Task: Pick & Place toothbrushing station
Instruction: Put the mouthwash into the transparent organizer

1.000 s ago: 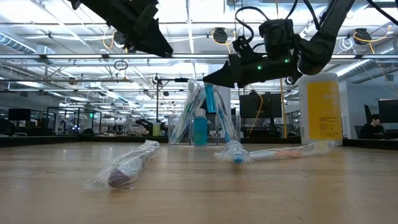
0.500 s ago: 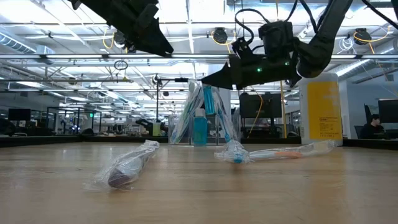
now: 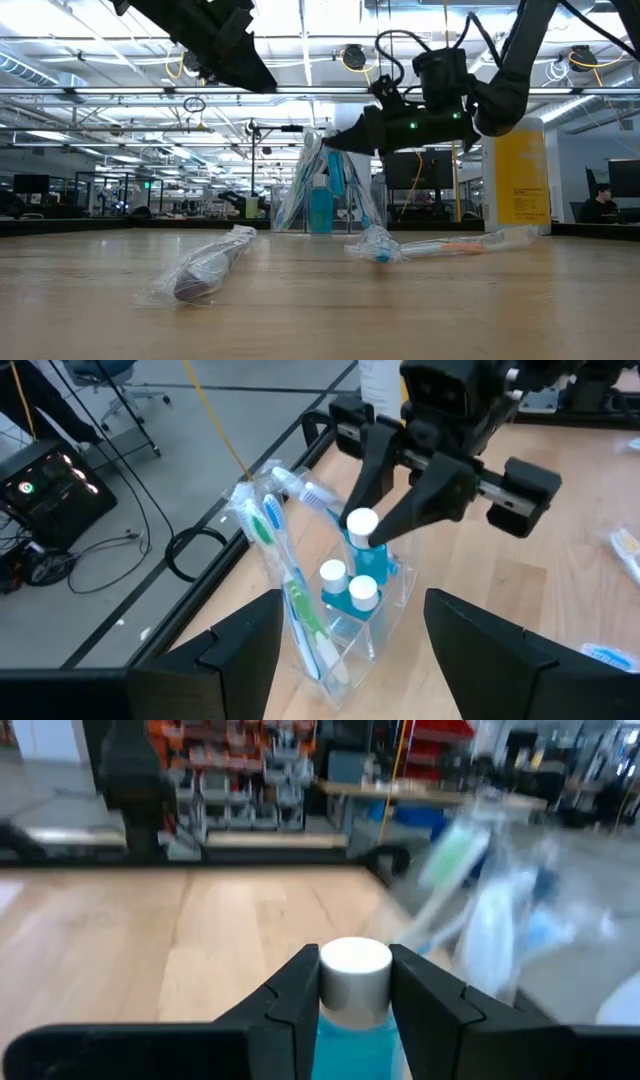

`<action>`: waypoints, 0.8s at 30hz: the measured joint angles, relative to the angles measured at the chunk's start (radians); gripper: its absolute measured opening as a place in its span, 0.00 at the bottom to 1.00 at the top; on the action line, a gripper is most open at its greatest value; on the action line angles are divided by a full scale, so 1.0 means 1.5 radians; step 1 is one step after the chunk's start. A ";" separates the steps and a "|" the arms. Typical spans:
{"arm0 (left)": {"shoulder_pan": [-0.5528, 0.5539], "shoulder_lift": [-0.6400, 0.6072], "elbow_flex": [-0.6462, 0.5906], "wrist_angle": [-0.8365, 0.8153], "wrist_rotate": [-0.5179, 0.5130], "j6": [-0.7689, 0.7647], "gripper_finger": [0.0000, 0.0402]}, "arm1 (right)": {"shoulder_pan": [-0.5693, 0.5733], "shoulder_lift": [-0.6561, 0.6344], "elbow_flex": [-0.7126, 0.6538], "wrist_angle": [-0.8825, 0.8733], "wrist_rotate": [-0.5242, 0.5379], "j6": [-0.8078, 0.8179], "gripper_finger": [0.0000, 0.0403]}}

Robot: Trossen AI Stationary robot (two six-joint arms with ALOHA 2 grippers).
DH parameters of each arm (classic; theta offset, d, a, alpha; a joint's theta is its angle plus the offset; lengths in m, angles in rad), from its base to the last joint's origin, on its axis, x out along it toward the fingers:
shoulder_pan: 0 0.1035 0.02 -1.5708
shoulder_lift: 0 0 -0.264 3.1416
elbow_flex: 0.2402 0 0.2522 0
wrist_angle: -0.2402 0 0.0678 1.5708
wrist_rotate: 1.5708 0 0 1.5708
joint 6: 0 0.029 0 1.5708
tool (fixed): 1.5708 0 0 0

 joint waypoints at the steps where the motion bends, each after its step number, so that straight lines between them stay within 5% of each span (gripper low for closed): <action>1: 0.000 0.000 0.000 -0.002 0.000 0.000 0.62 | -0.001 0.000 0.000 -0.014 0.001 0.001 0.25; 24: 0.000 0.000 0.000 -0.002 0.001 -0.003 0.62 | -0.003 0.001 0.000 -0.100 0.088 0.060 0.29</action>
